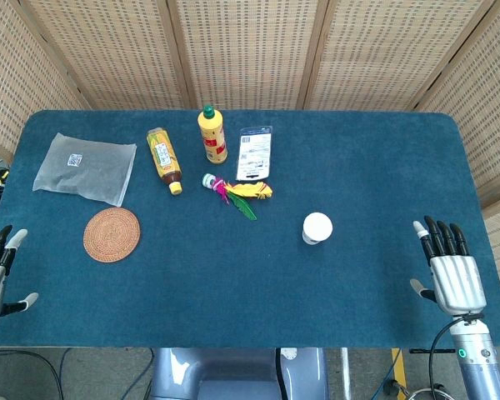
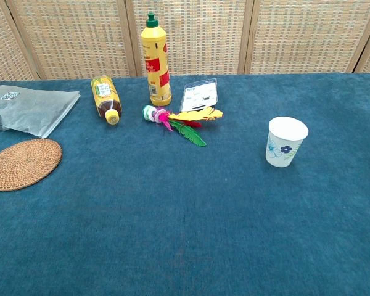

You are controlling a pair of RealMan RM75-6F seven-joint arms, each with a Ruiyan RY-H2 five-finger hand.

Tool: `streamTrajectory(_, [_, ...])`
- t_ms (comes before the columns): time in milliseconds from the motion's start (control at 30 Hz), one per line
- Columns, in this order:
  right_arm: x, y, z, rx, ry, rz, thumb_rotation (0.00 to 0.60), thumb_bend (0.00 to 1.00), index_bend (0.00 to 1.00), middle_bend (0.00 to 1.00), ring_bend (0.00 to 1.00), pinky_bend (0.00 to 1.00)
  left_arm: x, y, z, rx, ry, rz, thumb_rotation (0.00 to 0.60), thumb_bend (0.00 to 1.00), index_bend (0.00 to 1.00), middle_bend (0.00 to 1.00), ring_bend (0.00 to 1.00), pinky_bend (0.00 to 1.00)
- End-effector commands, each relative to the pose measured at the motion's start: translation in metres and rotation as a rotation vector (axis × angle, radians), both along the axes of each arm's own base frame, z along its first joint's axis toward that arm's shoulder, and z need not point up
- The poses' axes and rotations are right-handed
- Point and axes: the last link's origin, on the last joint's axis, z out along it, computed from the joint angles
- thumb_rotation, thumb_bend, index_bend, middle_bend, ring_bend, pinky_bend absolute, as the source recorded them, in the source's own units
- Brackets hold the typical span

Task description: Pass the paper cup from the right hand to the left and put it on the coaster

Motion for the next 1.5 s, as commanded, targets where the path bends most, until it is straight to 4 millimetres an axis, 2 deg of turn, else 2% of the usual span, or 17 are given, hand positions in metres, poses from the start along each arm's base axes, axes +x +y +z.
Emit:
streamTrajectory(33, [-0.001,0.0,0.001,-0.001,-0.007,-0.004,0.6,0.0,0.0,0.0,0.0,0.0,0.0,0.0,0.0,0.0,-0.002,-0.005,0.6,0.0,0.0,0.0,0.0,0.0])
streamTrajectory(167, [0.0,0.0,0.0,0.018,-0.038,-0.012,0.6,0.0,0.0,0.0,0.0,0.0,0.001,-0.001,-0.001,-0.005,-0.005,-0.011,0.6,0.0,0.0,0.0,0.0,0.0])
streamTrajectory(300, [0.001,-0.01,-0.005,0.075,-0.081,0.006,0.6,0.0,0.0,0.0,0.0,0.0,0.001,-0.001,-0.001,-0.011,-0.005,-0.014,0.6,0.0,0.0,0.0,0.0,0.0])
streamTrajectory(367, [0.005,-0.023,-0.006,0.108,-0.088,0.027,0.6,0.0,0.0,0.0,0.0,0.0,0.001,0.0,-0.002,-0.015,-0.005,-0.016,0.6,0.0,0.0,0.0,0.0,0.0])
streamTrajectory(400, [0.023,-0.047,-0.014,0.171,-0.15,0.075,0.6,0.0,0.0,0.0,0.0,0.0,0.001,0.002,-0.004,-0.023,-0.004,-0.018,0.6,0.0,0.0,0.0,0.0,0.0])
streamTrajectory(433, [0.029,-0.061,-0.017,0.21,-0.174,0.076,0.6,0.0,0.0,0.0,0.0,0.0,0.0,0.003,-0.004,-0.026,-0.003,-0.017,0.6,0.0,0.0,0.0,0.0,0.0])
streamTrajectory(667, [0.052,-0.101,-0.035,0.352,-0.198,0.077,0.6,0.0,0.0,0.0,0.0,0.0,0.0,0.006,-0.008,-0.034,-0.006,-0.005,0.6,0.0,0.0,0.0,0.0,0.0])
streamTrajectory(733, [0.064,-0.12,-0.054,0.431,-0.226,0.042,0.6,0.0,0.0,0.0,0.0,0.0,-0.001,0.008,-0.01,-0.045,-0.002,0.0,0.6,0.0,0.0,0.0,0.0,0.0])
streamTrajectory(900, [0.074,-0.137,-0.076,0.484,-0.189,0.023,0.6,0.0,0.0,0.0,0.0,0.0,-0.003,0.011,-0.012,-0.053,0.001,0.012,0.6,0.0,0.0,0.0,0.0,0.0])
streamTrajectory(1133, [0.071,-0.154,-0.101,0.491,-0.146,-0.013,0.6,0.0,0.03,0.03,0.0,0.01,-0.005,0.013,-0.014,-0.06,0.003,0.022,0.6,0.0,0.0,0.0,0.0,0.0])
streamTrajectory(1233, [0.072,-0.158,-0.107,0.482,-0.144,-0.013,0.6,0.0,0.05,0.08,0.02,0.09,-0.006,0.013,-0.013,-0.059,0.0,0.025,0.6,0.0,0.0,0.0,0.0,0.0])
streamTrajectory(1300, [0.072,-0.16,-0.109,0.474,-0.143,-0.01,0.6,0.0,0.09,0.13,0.09,0.18,-0.006,0.014,-0.013,-0.06,-0.001,0.027,0.6,0.0,0.0,0.0,0.0,0.0])
streamTrajectory(1433, [0.075,-0.163,-0.113,0.434,-0.164,0.01,0.6,0.0,0.22,0.39,0.36,0.41,-0.006,0.014,-0.013,-0.063,-0.002,0.029,0.6,0.0,0.0,0.0,0.0,0.0])
streamTrajectory(1500, [0.079,-0.163,-0.115,0.422,-0.204,0.02,0.6,0.04,0.29,0.45,0.43,0.48,-0.007,0.014,-0.012,-0.062,-0.004,0.031,0.6,0.0,0.0,0.0,0.0,0.0])
